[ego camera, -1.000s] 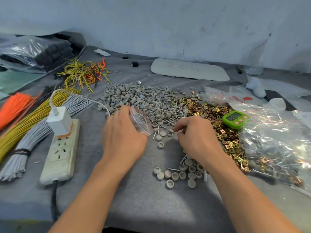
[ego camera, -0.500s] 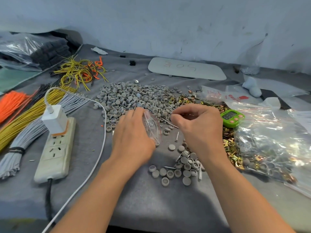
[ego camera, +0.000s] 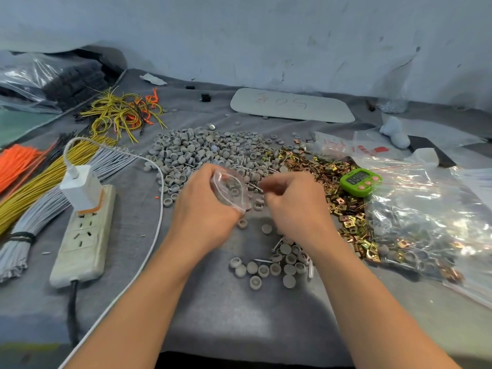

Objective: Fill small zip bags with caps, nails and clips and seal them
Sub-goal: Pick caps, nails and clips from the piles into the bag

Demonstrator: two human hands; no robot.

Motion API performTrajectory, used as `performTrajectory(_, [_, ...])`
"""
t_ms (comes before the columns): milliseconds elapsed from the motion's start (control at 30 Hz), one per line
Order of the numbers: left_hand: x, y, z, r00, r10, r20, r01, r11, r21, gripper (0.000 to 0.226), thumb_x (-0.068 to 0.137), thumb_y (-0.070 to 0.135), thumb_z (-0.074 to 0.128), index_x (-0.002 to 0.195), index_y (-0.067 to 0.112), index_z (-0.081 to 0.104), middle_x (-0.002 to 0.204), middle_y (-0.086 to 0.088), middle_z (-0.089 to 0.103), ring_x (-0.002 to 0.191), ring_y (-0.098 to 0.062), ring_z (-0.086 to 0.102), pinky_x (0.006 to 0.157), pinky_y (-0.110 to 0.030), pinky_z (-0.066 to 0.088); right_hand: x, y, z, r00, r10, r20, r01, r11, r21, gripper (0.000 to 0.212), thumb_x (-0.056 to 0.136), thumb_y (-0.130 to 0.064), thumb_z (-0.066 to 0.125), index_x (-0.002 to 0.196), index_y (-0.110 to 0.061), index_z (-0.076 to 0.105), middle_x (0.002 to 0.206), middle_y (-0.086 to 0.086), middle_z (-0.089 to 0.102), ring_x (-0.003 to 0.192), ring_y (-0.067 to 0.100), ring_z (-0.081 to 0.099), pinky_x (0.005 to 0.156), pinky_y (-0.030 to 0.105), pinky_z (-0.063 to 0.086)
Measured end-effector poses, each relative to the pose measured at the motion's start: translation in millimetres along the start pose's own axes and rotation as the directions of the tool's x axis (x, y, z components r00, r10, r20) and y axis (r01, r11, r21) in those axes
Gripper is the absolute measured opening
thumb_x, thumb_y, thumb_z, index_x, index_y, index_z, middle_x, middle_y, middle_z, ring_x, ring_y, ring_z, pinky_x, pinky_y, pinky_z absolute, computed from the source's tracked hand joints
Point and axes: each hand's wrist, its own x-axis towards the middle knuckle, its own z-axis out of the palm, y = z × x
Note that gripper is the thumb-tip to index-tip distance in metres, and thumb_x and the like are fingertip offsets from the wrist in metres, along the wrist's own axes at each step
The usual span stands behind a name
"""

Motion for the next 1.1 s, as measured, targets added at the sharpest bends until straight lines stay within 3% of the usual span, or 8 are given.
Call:
performTrajectory(133, [2, -6, -6, 0.996, -0.053, -0.073, 0.049, 0.997, -0.052, 0.045, 0.064, 0.024, 0.084, 0.098, 0.039, 0.057, 0.096, 0.015, 0.065, 0.085, -0.004, 0.060, 0.065, -0.026, 0.044, -2, 2, 14, 0.954, 0.029, 0.298, 0.107, 0.896, -0.430, 0.038, 0.092, -0.009, 0.062, 0.124, -0.028, 0.069, 0.116, 0.004, 0.071, 0.103, 0.028, 0.067, 0.090, 0.042, 0.060])
performTrajectory(333, [3, -6, -7, 0.997, -0.040, -0.060, 0.038, 0.999, -0.034, 0.042, 0.062, 0.030, 0.080, 0.092, 0.042, 0.053, 0.094, 0.016, 0.064, 0.083, 0.003, 0.057, 0.063, -0.024, 0.041, 0, 2, 14, 0.972, -0.003, 0.236, 0.121, 0.865, -0.486, 0.021, 0.088, -0.004, 0.059, 0.089, -0.024, 0.066, 0.089, 0.007, 0.071, 0.083, 0.031, 0.069, 0.072, 0.038, 0.060])
performTrajectory(567, [1, -8, -9, 0.998, -0.012, -0.055, 0.011, 1.000, -0.016, 0.042, 0.066, 0.029, 0.082, 0.093, 0.040, 0.052, 0.096, 0.015, 0.063, 0.085, 0.001, 0.056, 0.064, -0.026, 0.042, -12, -3, 2, 0.980, 0.013, 0.199, 0.109, 0.798, -0.592, 0.012, 0.093, -0.028, 0.066, 0.104, -0.022, 0.067, 0.094, 0.005, 0.065, 0.086, 0.032, 0.062, 0.067, 0.034, 0.046])
performTrajectory(767, [3, -4, -9, 0.999, 0.019, -0.038, -0.016, 0.998, 0.059, 0.045, 0.069, 0.030, 0.083, 0.102, 0.037, 0.054, 0.102, 0.012, 0.059, 0.092, -0.017, 0.056, 0.073, -0.034, 0.040, -22, -11, 1, 0.975, 0.021, 0.221, 0.135, 0.735, -0.664, 0.016, 0.093, -0.016, 0.062, 0.105, -0.023, 0.069, 0.083, 0.002, 0.060, 0.084, 0.030, 0.062, 0.064, 0.033, 0.043])
performTrajectory(867, [-2, -5, -7, 0.999, 0.031, -0.007, -0.030, 0.995, 0.095, 0.043, 0.071, 0.027, 0.082, 0.102, 0.035, 0.054, 0.100, 0.012, 0.059, 0.092, -0.018, 0.056, 0.073, -0.034, 0.040, -19, -7, 5, 0.995, -0.047, 0.082, 0.083, 0.852, -0.516, 0.019, 0.097, -0.018, 0.062, 0.105, -0.029, 0.075, 0.096, -0.001, 0.074, 0.090, 0.026, 0.069, 0.072, 0.034, 0.053])
performTrajectory(933, [-5, -4, -3, 0.998, 0.056, 0.022, -0.058, 0.990, 0.131, 0.045, 0.070, 0.023, 0.084, 0.102, 0.034, 0.054, 0.100, 0.012, 0.059, 0.092, -0.018, 0.056, 0.073, -0.034, 0.041, -18, -2, 3, 0.993, -0.087, -0.077, 0.069, 0.977, -0.203, 0.017, 0.098, -0.022, 0.065, 0.100, -0.031, 0.079, 0.090, -0.012, 0.076, 0.084, 0.013, 0.069, 0.077, 0.031, 0.057])
performTrajectory(1000, [-7, 1, 3, 0.995, 0.091, 0.042, -0.097, 0.982, 0.163, 0.044, 0.071, 0.025, 0.084, 0.101, 0.033, 0.053, 0.098, 0.013, 0.057, 0.089, -0.016, 0.055, 0.071, -0.033, 0.039, -18, -1, -2, 0.975, -0.122, -0.183, 0.138, 0.987, 0.078, 0.011, 0.092, -0.021, 0.076, 0.091, -0.030, 0.083, 0.076, -0.020, 0.074, 0.074, -0.001, 0.068, 0.068, 0.015, 0.054])
performTrajectory(1100, [-7, 8, 10, 0.991, 0.119, 0.064, -0.127, 0.982, 0.141, 0.036, 0.075, 0.028, 0.079, 0.094, 0.037, 0.050, 0.093, 0.014, 0.055, 0.084, -0.012, 0.054, 0.061, -0.030, 0.036, -18, -3, -6, 0.982, -0.160, -0.103, 0.179, 0.960, 0.214, 0.014, 0.081, -0.016, 0.085, 0.076, -0.029, 0.082, 0.063, -0.020, 0.071, 0.057, -0.004, 0.065, 0.051, 0.010, 0.047])
